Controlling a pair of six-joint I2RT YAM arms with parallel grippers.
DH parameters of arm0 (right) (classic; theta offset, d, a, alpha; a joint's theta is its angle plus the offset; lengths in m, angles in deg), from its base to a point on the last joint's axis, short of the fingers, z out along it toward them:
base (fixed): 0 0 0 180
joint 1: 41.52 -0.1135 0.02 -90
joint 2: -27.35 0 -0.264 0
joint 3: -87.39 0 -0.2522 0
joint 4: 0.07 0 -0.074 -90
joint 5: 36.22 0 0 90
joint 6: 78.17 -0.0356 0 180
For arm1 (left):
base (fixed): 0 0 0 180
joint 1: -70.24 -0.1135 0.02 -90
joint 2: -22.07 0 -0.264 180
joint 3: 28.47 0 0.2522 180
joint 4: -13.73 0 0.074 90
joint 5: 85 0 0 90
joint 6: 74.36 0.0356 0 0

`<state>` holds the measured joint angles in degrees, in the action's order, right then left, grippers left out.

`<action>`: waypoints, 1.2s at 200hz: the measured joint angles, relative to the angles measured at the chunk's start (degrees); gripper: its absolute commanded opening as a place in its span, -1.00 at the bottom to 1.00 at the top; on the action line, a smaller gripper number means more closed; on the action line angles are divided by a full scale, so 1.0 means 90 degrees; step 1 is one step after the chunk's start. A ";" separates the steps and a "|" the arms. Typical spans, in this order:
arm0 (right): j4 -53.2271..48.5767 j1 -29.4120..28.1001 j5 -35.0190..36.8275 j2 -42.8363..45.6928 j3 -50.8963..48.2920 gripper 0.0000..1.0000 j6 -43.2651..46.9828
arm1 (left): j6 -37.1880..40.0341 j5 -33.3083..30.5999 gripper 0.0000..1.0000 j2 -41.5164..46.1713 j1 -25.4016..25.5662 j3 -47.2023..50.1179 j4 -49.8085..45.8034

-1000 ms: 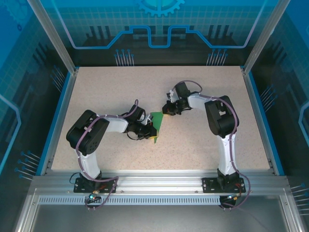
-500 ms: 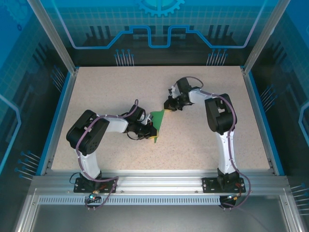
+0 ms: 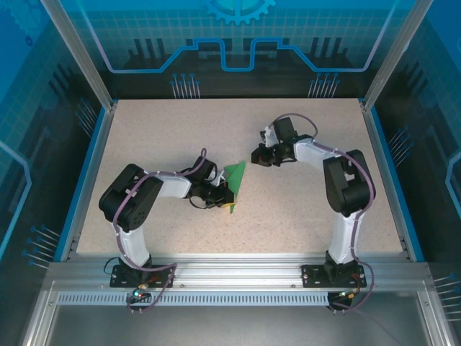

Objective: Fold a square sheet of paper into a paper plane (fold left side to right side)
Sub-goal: Fold the wing for the fifth time at the center of the table.

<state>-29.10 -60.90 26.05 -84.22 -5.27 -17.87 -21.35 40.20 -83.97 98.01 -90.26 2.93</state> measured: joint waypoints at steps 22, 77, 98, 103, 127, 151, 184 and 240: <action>0.0367 -0.0367 -0.0155 0.0243 -0.0486 -0.84 -0.0236 | 0.0002 0.0000 -1.00 0.0000 0.0000 0.0000 -0.0002; 0.0835 -0.1110 -0.0374 0.0049 -0.0821 -0.84 -0.0709 | 0.0005 0.0000 -1.00 0.0000 0.0000 0.0000 -0.0002; 0.0838 -0.1141 -0.0357 -0.0250 -0.0724 -0.85 -0.0758 | 0.0005 0.0000 -1.00 0.0005 0.0000 0.0000 -0.0002; 0.0835 -0.1141 -0.0342 -0.0323 -0.0709 -0.84 -0.0775 | 0.0005 0.0000 -1.00 0.0012 0.0000 0.0000 -0.0005; 0.0746 -0.1141 -0.0277 -0.0522 -0.0704 -0.85 -0.0826 | 0.0005 -0.0007 -1.00 0.0078 0.0027 0.0029 -0.0083; 0.0556 -0.1149 -0.0265 -0.0597 -0.0573 -0.85 -0.0850 | 0.0002 -0.0080 -1.00 0.0160 0.0053 0.0032 -0.0206; 0.0369 -0.1151 -0.0257 -0.0648 -0.0449 -0.85 -0.0848 | 0.0000 -0.0102 -0.98 0.0386 0.0061 0.0034 -0.0447; 0.0238 -0.1163 -0.0255 -0.0687 -0.0357 -0.85 -0.0828 | -0.0024 -0.0022 -0.96 0.0699 0.0066 0.0034 -0.0539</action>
<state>-26.96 -71.37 23.76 -90.41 -8.48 -25.32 -21.57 40.00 -77.67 98.60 -89.96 -1.92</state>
